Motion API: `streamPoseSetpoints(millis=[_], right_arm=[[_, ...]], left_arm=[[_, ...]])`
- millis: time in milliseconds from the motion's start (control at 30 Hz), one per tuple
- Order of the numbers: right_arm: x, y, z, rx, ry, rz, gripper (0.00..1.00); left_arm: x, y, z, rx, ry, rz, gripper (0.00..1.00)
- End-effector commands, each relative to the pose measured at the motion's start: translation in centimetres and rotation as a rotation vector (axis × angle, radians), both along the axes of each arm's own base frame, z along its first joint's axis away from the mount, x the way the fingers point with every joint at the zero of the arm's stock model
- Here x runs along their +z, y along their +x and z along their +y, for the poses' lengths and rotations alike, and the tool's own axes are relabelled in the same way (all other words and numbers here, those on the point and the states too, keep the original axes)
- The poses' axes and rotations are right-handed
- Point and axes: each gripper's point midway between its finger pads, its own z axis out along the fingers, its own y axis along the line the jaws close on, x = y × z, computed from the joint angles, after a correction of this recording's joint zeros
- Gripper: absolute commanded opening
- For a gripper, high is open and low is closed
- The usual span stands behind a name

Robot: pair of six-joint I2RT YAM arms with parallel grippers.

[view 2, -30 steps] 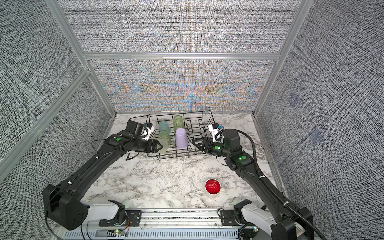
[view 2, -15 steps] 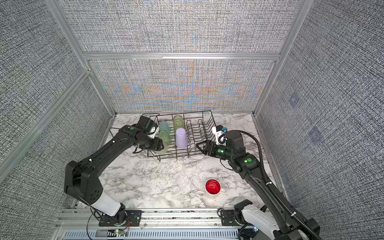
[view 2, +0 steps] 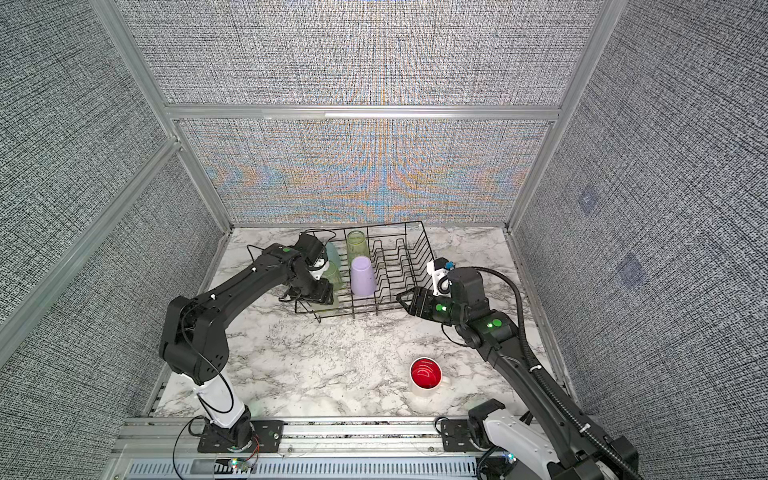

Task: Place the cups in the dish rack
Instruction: 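Lower the pale green cup into the rack with the left gripper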

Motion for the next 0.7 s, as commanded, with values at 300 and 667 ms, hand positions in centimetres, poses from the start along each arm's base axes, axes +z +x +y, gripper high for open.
streamPoseSetpoints(millis=[300,667], right_arm=[[-0.5,-0.2,-0.4,0.008,-0.054,-0.004,0.64],[-4.9,-2.0,-1.6,0.019,-0.222,0.07,0.64]], left_arm=[[-0.5,0.7,-1.0,0.003,-0.001,0.015,0.73],[1.3,0.6,-0.7,0.016,-0.006,-0.03,0.95]])
